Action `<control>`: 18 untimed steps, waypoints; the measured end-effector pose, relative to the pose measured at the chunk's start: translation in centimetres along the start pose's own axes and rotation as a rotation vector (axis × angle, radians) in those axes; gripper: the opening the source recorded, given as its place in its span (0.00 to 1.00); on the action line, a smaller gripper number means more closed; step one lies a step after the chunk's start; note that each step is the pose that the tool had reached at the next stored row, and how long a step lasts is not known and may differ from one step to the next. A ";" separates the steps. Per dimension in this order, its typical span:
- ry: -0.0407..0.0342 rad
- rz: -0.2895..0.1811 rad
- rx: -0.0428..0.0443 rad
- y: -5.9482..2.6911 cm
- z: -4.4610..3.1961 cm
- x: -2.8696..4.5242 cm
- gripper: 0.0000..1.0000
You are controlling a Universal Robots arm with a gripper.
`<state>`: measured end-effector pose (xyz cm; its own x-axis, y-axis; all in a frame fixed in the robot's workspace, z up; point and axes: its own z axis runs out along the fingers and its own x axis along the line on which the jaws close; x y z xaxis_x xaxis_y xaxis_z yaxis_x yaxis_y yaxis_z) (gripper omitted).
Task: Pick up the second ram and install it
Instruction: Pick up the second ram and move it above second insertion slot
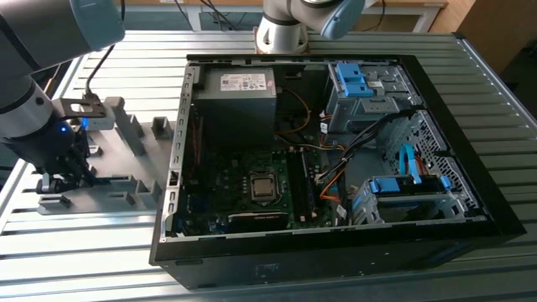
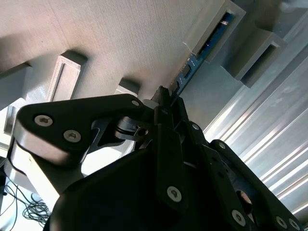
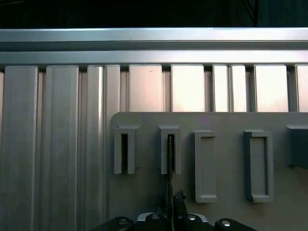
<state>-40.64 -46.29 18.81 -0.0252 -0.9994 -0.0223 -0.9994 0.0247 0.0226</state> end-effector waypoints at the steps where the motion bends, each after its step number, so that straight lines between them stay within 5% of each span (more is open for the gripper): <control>1: 0.0000 0.000 0.0000 0.00 0.03 0.00 0.21; 18: 0.0000 0.000 0.0000 0.00 0.06 0.00 0.14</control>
<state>-40.64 -46.29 18.75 -0.0253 -0.9994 -0.0223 -0.9994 0.0248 0.0226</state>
